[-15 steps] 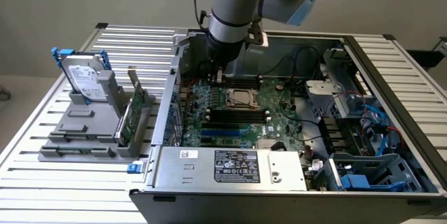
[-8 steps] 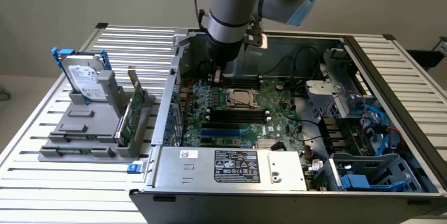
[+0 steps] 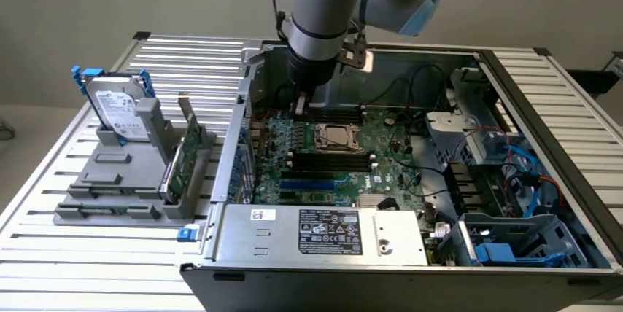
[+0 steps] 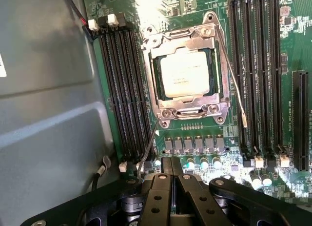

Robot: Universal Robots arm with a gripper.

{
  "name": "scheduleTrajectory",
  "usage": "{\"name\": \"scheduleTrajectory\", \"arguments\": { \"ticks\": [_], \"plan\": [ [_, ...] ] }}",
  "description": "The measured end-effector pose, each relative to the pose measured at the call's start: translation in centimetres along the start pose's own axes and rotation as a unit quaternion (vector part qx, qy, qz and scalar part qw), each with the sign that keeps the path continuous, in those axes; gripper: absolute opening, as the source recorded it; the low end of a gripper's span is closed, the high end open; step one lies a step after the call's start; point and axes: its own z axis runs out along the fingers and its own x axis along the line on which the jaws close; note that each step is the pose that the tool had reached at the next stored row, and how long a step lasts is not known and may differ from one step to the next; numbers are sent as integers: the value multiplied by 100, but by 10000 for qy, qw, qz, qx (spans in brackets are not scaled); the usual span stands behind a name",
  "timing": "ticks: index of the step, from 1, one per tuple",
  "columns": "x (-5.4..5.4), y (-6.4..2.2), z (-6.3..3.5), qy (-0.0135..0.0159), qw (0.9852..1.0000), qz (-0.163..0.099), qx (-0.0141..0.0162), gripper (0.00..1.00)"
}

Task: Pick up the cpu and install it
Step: 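Close the cpu cover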

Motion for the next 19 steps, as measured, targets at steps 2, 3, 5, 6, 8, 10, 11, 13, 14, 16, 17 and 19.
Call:
{"name": "scheduleTrajectory", "arguments": {
  "ticks": [2, 3, 5, 6, 8, 10, 11, 13, 14, 16, 17, 19],
  "plan": [
    [-7, 1, -2, 4, 9999, 76, 75, 11],
    [-11, 2, -3, 3, 9998, 112, 136, 11],
    [-17, 2, -4, 2, 9995, 184, 251, 11],
    [-18, 2, -4, 1, 9993, 220, 309, 11],
    [-19, 1, -5, -6, 9987, 291, 427, 11],
    [-19, 1, -5, -16, 9978, 364, 551, 11],
    [-19, 0, -5, -18, 9974, 399, 599, 11],
    [-19, -1, -6, -11, 9969, 481, 630, 11],
    [-19, -1, -4, 3, 9967, 529, 623, 11],
    [-21, 0, 1, 70, 9960, 651, 603, 11],
    [-21, 1, 5, 100, 9956, 716, 591, 11],
    [-23, 1, 10, 152, 9946, 860, 562, 11]
  ]
}}
